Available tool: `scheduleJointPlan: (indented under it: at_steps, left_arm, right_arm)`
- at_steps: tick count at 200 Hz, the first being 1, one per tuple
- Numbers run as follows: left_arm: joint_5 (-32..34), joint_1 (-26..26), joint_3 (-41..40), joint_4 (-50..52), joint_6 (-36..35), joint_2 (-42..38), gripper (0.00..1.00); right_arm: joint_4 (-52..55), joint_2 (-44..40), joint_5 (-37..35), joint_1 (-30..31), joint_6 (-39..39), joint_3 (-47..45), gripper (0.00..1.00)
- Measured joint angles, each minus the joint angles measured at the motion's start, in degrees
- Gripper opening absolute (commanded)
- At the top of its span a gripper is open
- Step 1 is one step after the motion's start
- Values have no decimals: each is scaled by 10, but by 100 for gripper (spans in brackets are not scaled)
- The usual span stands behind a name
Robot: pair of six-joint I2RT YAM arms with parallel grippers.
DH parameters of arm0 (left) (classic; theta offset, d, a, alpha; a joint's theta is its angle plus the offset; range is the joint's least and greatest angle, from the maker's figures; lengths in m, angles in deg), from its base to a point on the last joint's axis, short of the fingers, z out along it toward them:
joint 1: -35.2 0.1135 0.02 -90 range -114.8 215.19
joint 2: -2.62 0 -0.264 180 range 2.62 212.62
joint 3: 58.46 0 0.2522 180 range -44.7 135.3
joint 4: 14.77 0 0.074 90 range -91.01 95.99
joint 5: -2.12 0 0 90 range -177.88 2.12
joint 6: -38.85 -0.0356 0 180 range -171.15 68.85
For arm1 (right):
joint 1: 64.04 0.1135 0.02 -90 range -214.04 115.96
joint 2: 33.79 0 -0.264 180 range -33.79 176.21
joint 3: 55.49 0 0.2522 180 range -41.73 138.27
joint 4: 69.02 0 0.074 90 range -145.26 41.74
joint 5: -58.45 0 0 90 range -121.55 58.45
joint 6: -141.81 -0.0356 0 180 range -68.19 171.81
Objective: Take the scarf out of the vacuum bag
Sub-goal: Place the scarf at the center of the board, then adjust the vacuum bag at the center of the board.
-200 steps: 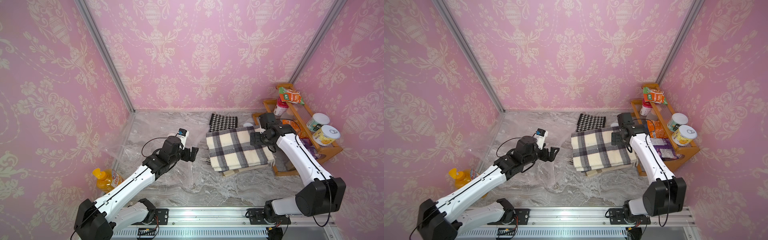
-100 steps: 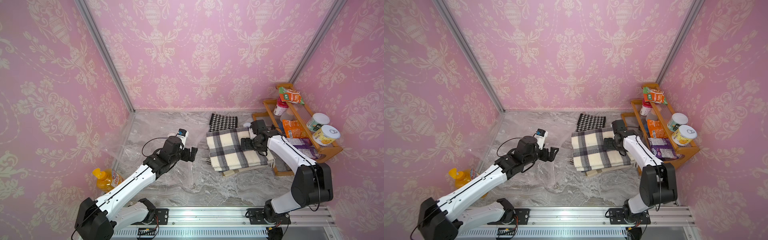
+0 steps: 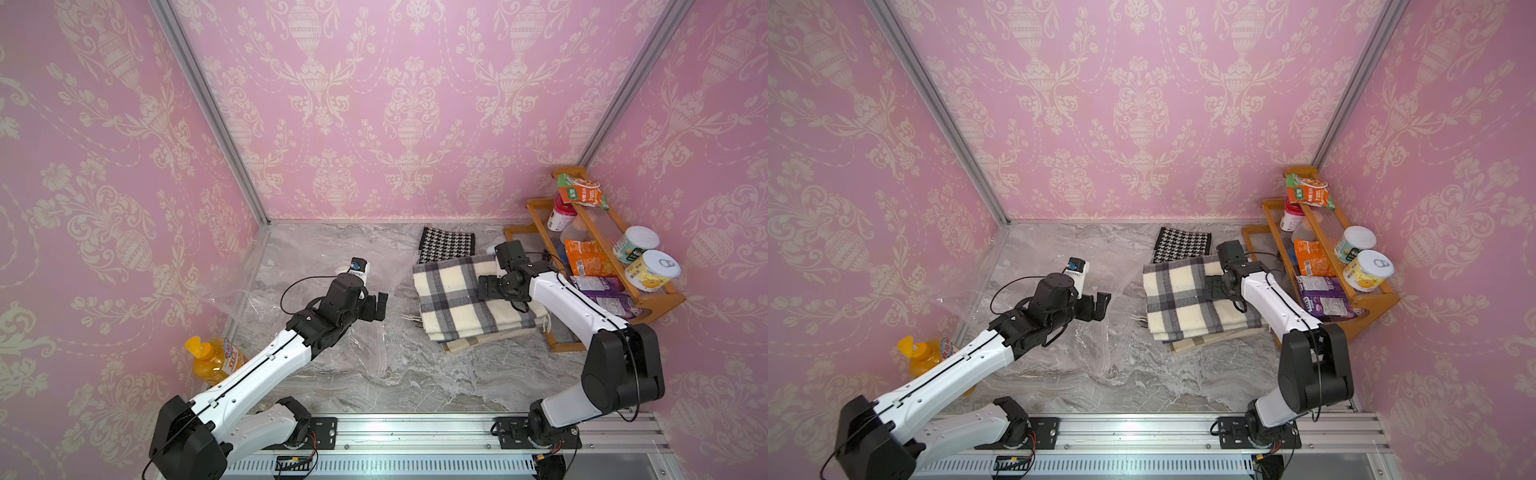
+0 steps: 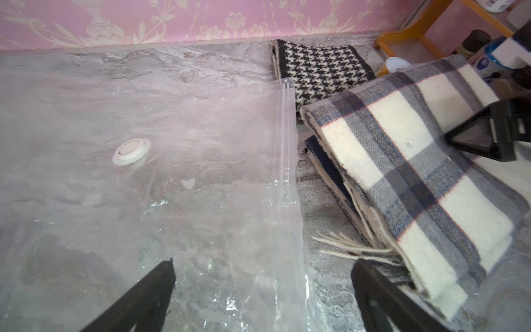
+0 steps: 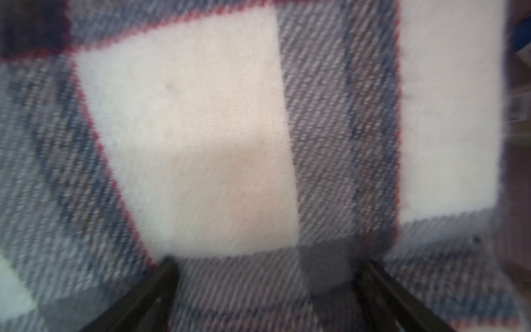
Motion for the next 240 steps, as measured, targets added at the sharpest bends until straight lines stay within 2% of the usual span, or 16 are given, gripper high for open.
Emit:
scheduleJointPlan:
  at_steps: [24, 40, 58, 93, 128, 140, 156, 166, 171, 240]
  left_arm:
    - [65, 14, 0, 20, 18, 0, 99]
    - [89, 38, 0, 27, 32, 0, 99]
    - [102, 71, -1, 30, 50, -1, 99]
    - [96, 148, -11, 27, 93, -13, 99]
    - [47, 239, -37, 7, 144, -13, 99]
    - [31, 261, -44, 0, 157, -7, 99]
    - [15, 274, -48, -8, 170, 7, 99]
    - [5, 277, -50, -13, 176, 16, 99]
    - [3, 277, -50, -16, 178, 20, 99]
    - [-13, 281, -64, -40, 183, 32, 99]
  right_arm:
    - [1, -49, -27, 114, -14, 45, 100]
    - [-35, -74, 25, 167, -41, 64, 100]
    - [-79, -75, 95, 187, -82, 69, 100]
    - [-137, 39, 206, 242, -151, 112, 100]
    - [-189, 155, 282, 297, -213, 148, 95]
    - [-194, 187, 294, 308, -225, 161, 81]
    - [-193, 218, 298, 317, -239, 175, 42]
    - [-190, 229, 297, 320, -240, 176, 11]
    - [-186, 232, 293, 320, -240, 176, 0]
    - [-152, 237, 177, 320, -221, 123, 0]
